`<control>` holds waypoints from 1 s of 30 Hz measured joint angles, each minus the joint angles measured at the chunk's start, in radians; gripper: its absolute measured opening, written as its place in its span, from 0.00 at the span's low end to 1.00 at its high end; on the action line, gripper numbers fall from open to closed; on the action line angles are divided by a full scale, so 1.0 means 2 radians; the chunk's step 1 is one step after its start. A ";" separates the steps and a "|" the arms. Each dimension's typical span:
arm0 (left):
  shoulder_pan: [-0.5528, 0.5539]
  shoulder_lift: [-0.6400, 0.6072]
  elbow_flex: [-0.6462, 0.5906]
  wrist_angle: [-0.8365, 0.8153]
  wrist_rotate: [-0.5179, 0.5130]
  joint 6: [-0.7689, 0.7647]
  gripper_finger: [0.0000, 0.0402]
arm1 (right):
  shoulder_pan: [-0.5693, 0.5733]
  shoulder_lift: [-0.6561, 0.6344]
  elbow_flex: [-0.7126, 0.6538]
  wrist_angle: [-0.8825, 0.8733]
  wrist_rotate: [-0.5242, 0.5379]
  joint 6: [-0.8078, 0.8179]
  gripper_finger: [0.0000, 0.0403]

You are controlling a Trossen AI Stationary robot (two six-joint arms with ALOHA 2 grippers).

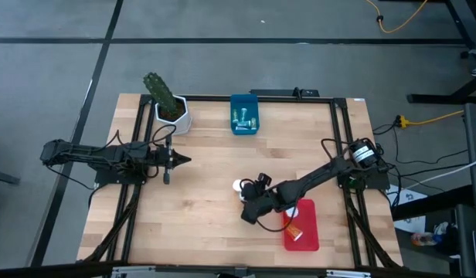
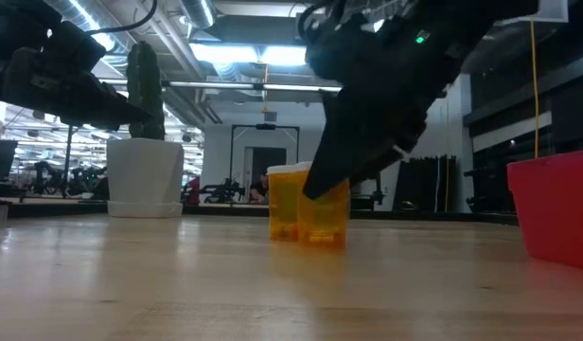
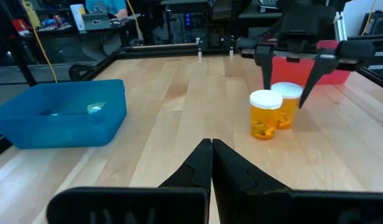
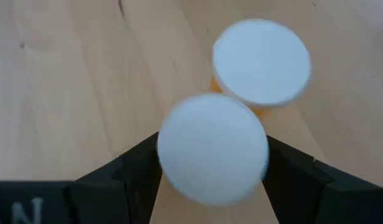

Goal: Pick and place medicine bottles into bin by pill shape (circle, oval)
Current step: Put the large orange pill bottle into the red bin

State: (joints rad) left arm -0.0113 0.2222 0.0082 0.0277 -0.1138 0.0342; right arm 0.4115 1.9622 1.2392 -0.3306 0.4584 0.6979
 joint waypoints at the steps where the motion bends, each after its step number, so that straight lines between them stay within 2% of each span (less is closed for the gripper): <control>1: 0.000 0.000 0.000 0.000 0.000 0.000 0.00 | -0.002 0.004 0.000 0.005 -0.003 0.000 0.61; 11: 0.000 0.000 0.000 0.000 0.000 0.000 0.00 | -0.009 0.011 0.000 0.014 0.009 -0.002 0.60; 17: 0.000 0.000 0.000 0.000 0.000 0.000 0.00 | -0.008 0.011 0.000 0.013 0.006 0.000 0.50; 30: 0.000 0.000 0.000 0.000 0.000 0.000 0.00 | -0.003 0.002 0.001 -0.008 -0.038 0.003 0.49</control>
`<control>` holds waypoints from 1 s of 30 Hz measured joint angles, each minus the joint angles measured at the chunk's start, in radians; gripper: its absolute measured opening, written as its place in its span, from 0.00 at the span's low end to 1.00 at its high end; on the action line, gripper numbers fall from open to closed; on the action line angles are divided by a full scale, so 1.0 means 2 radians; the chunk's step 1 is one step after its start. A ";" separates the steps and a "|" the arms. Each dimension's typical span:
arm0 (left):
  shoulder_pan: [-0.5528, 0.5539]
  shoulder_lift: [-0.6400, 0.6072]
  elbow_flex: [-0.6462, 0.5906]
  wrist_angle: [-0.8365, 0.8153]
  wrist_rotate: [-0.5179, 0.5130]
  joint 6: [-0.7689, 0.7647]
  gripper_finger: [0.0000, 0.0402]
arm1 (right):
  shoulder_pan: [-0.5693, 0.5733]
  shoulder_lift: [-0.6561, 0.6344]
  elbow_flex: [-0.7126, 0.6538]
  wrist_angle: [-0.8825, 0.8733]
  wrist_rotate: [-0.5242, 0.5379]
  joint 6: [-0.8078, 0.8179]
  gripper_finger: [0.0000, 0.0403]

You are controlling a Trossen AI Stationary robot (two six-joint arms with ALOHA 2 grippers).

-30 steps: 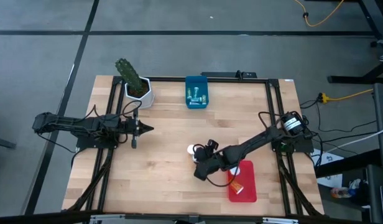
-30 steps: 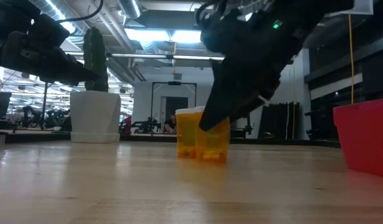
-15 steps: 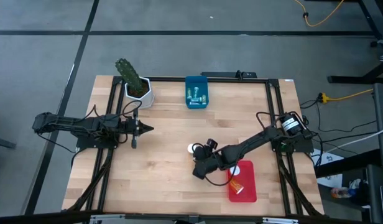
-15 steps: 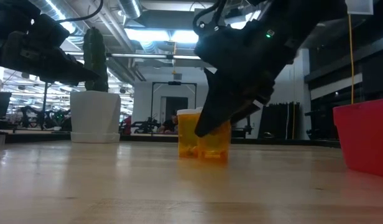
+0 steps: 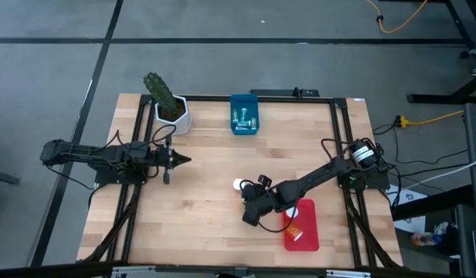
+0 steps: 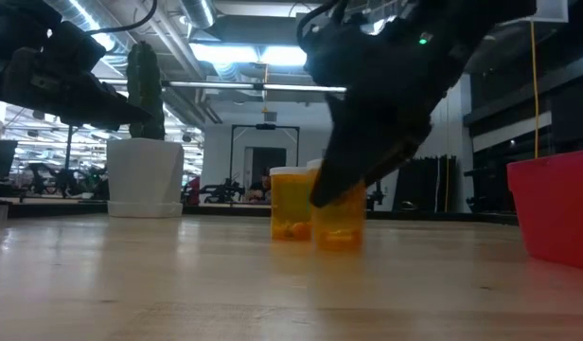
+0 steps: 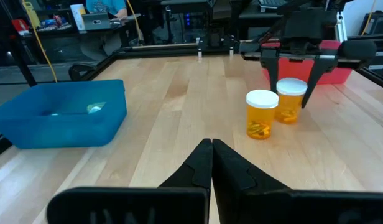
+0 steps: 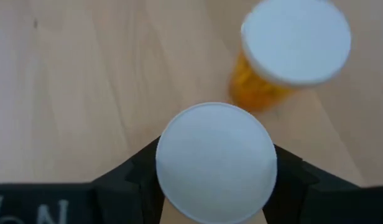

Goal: Pick and place medicine bottles into bin by pill shape (circle, oval)
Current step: Put the large orange pill bottle into the red bin

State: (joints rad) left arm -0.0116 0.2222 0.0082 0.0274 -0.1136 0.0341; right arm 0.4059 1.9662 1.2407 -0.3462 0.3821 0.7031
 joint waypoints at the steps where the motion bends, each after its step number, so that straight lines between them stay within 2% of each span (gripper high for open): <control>1: 0.000 0.000 0.000 0.000 0.000 0.000 0.00 | 0.000 -0.004 0.000 -0.009 -0.007 0.000 0.48; 7: 0.000 0.000 0.000 0.000 0.000 0.000 0.00 | 0.003 -0.039 0.033 -0.109 -0.012 0.000 0.48; 13: 0.000 0.000 0.000 0.000 0.000 0.000 0.00 | 0.019 -0.069 0.098 -0.243 -0.021 0.004 0.48; 17: 0.000 0.000 0.000 0.000 0.000 0.000 0.00 | 0.037 -0.075 0.154 -0.362 -0.050 0.077 0.48; 23: 0.000 0.000 0.000 0.000 0.000 0.000 0.00 | 0.078 -0.075 0.221 -0.485 -0.051 0.180 0.49; 26: 0.000 0.000 0.000 0.000 0.000 0.000 0.00 | 0.098 -0.075 0.233 -0.530 -0.061 0.225 0.49; 30: 0.000 0.000 0.000 0.000 0.000 0.000 0.00 | 0.121 -0.075 0.231 -0.581 -0.111 0.297 0.49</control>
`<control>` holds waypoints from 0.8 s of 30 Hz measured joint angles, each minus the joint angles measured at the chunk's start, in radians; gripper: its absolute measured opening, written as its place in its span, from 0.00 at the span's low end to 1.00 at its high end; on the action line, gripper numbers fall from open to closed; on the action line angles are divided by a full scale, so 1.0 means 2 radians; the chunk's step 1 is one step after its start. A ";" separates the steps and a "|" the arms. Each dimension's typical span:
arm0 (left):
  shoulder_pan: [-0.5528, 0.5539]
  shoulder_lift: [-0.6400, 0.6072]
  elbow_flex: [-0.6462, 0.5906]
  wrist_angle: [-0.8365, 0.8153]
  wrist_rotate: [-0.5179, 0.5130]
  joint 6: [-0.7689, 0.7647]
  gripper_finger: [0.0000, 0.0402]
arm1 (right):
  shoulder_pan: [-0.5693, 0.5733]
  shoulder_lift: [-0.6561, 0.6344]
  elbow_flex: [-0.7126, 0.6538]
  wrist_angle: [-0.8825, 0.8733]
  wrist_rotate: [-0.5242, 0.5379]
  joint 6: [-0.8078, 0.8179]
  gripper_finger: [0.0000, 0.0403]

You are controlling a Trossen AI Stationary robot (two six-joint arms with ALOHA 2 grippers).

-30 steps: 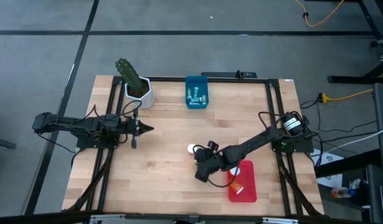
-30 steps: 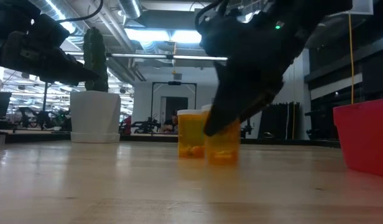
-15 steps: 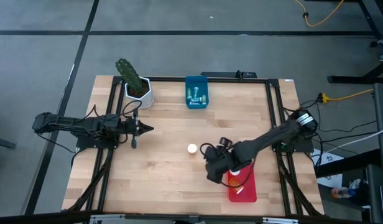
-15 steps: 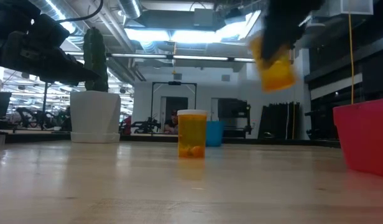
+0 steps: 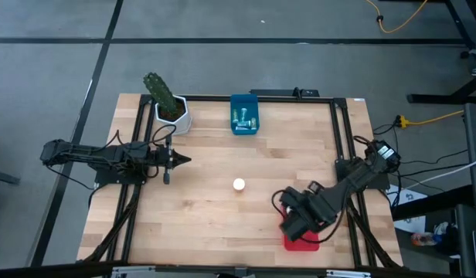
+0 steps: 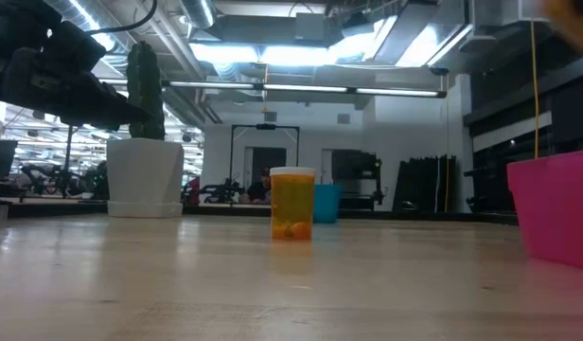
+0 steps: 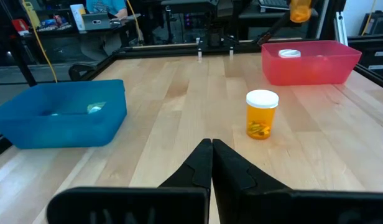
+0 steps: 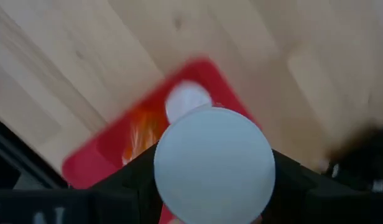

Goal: Pick and place medicine bottles into bin by pill shape (circle, oval)
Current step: Put the large orange pill bottle into the red bin

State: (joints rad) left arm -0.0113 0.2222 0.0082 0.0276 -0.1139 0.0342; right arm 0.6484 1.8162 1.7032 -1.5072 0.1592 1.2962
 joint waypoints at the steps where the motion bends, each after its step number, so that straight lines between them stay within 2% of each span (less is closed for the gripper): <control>1: 0.000 0.000 0.000 0.000 0.000 0.000 0.00 | 0.004 0.000 -0.005 -0.004 -0.012 0.018 0.49; 5: 0.000 0.000 0.000 0.000 0.000 0.000 0.00 | 0.017 0.000 -0.023 0.002 -0.048 0.058 0.49; 14: 0.000 0.000 0.000 0.000 0.000 0.000 0.00 | 0.023 0.001 -0.080 0.094 -0.136 0.056 0.49; 24: 0.000 0.000 0.000 0.000 0.000 0.000 0.00 | 0.017 0.001 -0.135 0.145 -0.142 0.056 0.50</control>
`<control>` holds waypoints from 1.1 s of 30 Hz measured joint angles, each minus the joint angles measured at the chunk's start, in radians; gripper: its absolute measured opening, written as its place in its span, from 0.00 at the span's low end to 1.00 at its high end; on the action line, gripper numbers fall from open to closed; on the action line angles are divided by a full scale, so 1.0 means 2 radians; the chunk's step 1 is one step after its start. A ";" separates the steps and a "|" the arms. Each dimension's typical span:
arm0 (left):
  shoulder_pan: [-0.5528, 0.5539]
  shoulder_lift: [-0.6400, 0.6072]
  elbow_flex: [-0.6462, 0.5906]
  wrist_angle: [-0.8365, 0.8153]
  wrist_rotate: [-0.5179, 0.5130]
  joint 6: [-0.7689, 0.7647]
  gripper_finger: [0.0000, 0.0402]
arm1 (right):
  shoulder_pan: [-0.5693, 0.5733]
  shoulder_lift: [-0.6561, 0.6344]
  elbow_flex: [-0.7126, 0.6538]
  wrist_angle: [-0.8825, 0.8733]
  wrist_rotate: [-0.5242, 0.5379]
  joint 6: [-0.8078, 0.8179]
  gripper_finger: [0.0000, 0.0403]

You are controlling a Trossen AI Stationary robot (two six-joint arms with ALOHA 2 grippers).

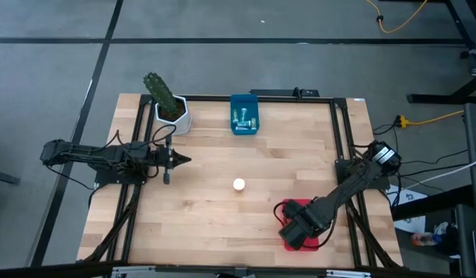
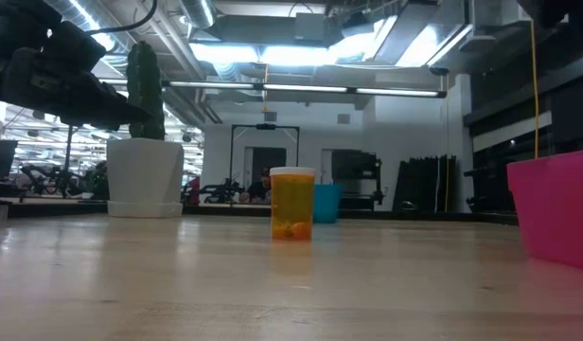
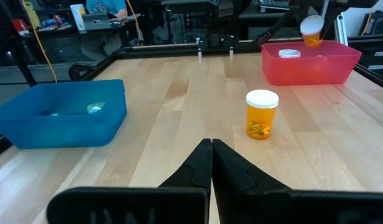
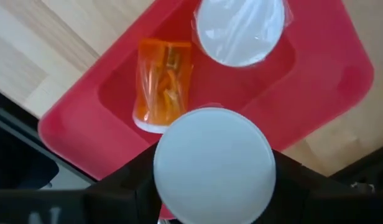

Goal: Pick and place medicine bottles into bin by pill shape (circle, oval)
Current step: Put the large orange pill bottle into the red bin

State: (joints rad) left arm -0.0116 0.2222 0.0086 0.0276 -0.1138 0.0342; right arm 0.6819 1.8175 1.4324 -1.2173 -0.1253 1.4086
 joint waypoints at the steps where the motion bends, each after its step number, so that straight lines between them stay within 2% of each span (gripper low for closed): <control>1: 0.000 0.000 0.000 0.000 0.000 0.000 0.00 | -0.001 0.000 0.000 0.001 0.000 0.000 0.52; 10: 0.000 0.000 0.000 0.000 0.000 0.000 0.00 | -0.009 0.000 0.005 -0.001 -0.017 -0.001 0.67; 18: 0.000 0.000 0.000 0.000 0.000 0.000 0.00 | -0.011 0.000 0.005 0.000 -0.007 -0.003 0.70; 22: 0.000 0.000 0.000 0.000 0.000 0.000 0.00 | -0.016 0.000 0.005 0.018 0.025 -0.035 0.70; 33: 0.000 0.000 0.000 0.000 0.000 0.000 0.00 | -0.056 0.000 0.005 0.154 0.180 -0.260 0.70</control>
State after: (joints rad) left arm -0.0113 0.2222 0.0084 0.0275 -0.1139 0.0343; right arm 0.5694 1.8172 1.4429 -0.9097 0.2343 0.8877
